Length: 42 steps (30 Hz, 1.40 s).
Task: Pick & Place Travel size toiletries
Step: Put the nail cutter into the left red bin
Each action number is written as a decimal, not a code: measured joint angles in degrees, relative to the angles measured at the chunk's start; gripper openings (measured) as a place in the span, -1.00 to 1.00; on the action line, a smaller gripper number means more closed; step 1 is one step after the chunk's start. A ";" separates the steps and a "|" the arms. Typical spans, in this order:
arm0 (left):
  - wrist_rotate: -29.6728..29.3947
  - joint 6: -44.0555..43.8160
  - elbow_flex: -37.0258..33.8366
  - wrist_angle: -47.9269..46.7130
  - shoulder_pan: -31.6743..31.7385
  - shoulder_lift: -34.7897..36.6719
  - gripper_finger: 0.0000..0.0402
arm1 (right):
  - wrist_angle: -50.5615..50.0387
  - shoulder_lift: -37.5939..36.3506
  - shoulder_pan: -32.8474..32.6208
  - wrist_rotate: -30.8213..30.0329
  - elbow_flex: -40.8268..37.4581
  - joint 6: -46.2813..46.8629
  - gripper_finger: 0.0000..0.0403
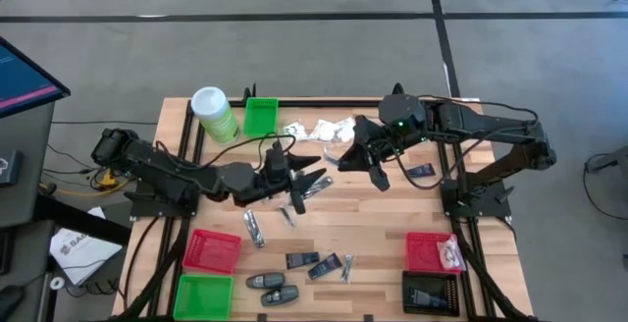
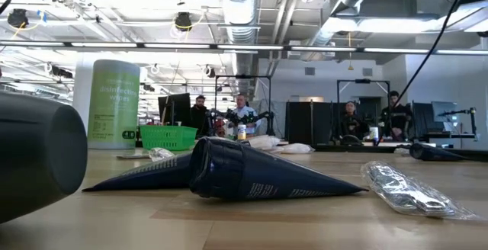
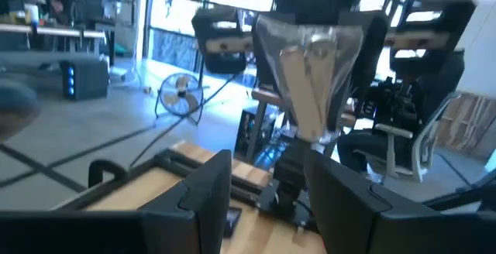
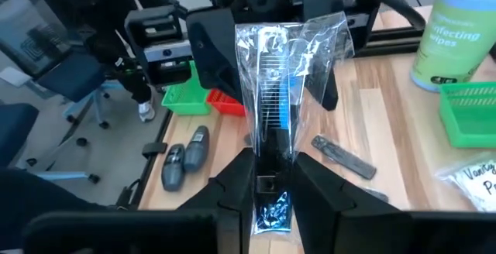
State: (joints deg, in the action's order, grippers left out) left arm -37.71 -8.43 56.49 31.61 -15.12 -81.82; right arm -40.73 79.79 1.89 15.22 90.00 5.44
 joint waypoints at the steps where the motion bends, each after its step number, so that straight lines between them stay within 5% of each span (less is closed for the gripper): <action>1: 0.04 0.11 -0.02 1.13 0.31 0.00 -0.21 | 0.04 0.00 0.01 -0.01 0.00 -0.25 -0.68; 14: 11.87 0.07 0.00 8.34 4.32 -0.02 -0.21 | 5.67 0.01 2.00 -0.48 0.00 1.31 -0.68; 21: 9.61 -0.88 0.02 9.39 4.29 -0.02 -0.21 | 5.79 0.02 0.93 -14.12 -0.02 0.61 -0.70; 26: 4.48 -13.54 0.02 9.36 5.00 -0.02 -0.21 | 5.56 0.21 -2.95 -26.21 -0.06 -3.18 -0.70; 31: 7.98 -22.21 0.02 9.39 7.55 -0.02 -0.21 | 5.18 1.10 -6.24 -35.59 0.02 -6.78 -0.71; 42: 10.71 -23.97 0.03 8.87 10.16 -0.07 -0.21 | 2.14 5.85 -9.38 -42.29 -0.04 -6.94 -0.70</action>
State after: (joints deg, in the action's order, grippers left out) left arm -27.00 -32.40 56.52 40.47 -4.96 -81.89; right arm -38.59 85.64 -7.49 -27.07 89.96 -1.50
